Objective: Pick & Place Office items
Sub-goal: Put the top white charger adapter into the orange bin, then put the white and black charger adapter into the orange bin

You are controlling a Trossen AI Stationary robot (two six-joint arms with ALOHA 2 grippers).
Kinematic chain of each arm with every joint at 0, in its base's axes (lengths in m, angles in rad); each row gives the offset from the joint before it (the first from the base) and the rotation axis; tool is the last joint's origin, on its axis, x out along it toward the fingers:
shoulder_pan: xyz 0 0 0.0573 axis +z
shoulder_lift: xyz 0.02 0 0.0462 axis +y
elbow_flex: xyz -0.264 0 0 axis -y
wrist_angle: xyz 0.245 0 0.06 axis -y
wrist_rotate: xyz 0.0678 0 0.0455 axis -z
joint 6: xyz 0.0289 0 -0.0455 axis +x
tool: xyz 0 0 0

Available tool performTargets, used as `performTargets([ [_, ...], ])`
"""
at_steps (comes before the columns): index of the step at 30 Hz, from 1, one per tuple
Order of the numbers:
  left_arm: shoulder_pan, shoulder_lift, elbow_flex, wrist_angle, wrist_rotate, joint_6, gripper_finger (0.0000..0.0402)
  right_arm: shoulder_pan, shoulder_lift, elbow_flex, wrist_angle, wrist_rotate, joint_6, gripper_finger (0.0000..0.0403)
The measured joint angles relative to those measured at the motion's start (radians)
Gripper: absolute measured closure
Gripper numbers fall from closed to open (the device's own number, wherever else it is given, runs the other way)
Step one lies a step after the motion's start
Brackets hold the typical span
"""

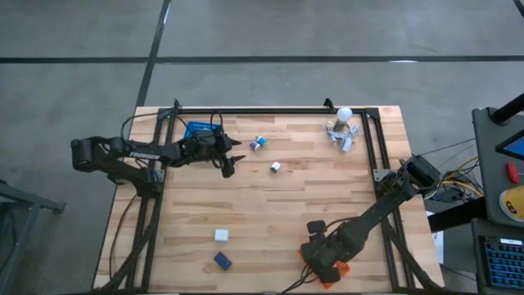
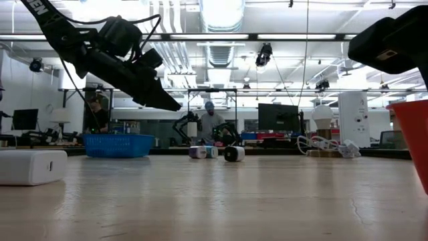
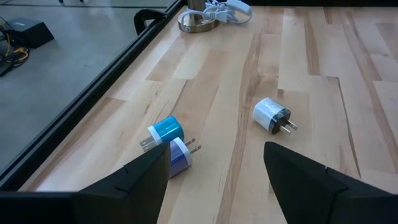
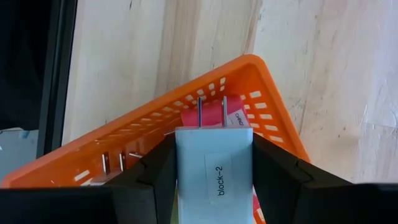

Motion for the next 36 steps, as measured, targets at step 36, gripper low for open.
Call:
performTargets([
  [36, 0.000, 0.000, 0.000, 0.008, 0.000, 0.000, 0.0142, -0.023, -0.130, 0.055, -0.058, 0.585, -0.256, 0.0125],
])
